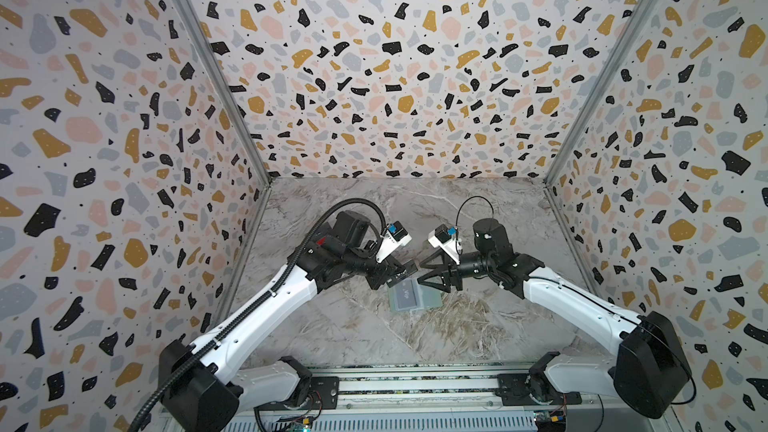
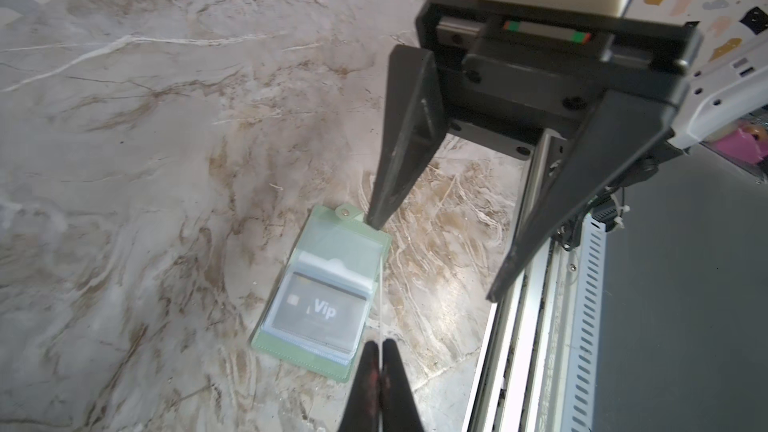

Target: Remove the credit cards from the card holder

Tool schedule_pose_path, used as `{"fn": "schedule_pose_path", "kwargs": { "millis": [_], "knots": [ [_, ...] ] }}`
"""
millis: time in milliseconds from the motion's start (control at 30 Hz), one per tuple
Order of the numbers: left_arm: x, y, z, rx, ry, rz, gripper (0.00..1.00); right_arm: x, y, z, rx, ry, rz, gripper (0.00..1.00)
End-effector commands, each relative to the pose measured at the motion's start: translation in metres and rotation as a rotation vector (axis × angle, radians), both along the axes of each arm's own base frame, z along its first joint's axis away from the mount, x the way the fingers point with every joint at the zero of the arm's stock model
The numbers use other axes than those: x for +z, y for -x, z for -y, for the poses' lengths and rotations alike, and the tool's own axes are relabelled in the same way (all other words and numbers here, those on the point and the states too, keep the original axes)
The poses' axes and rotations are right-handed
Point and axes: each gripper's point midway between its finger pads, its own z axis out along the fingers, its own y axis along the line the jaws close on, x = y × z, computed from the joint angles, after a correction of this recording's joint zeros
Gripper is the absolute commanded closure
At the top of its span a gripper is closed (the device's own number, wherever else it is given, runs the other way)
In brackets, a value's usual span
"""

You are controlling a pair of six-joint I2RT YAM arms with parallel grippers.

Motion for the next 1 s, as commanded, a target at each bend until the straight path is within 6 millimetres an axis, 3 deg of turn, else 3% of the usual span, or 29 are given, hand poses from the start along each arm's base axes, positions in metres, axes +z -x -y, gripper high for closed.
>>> {"fn": "schedule_pose_path", "kwargs": {
  "millis": [0,167,500,700,967],
  "knots": [
    [-0.001,-0.023,-0.02,0.122,-0.038,0.046,1.0,0.006,-0.004,0.01,-0.063,0.0,0.033,0.31],
    [-0.006,-0.048,-0.045,0.201,-0.113,0.087,1.0,-0.003,-0.014,0.026,-0.165,0.022,0.04,0.2],
    [-0.009,-0.102,-0.091,0.308,-0.222,0.236,1.0,-0.006,-0.034,0.052,-0.319,0.022,0.048,0.08],
    [-0.028,-0.121,-0.119,0.251,-0.248,0.289,1.0,-0.012,-0.035,0.058,-0.349,0.028,0.048,0.03],
    [-0.052,-0.161,-0.163,0.245,-0.251,0.211,1.0,-0.016,-0.037,0.061,-0.362,0.029,0.05,0.01]
  ]
}}
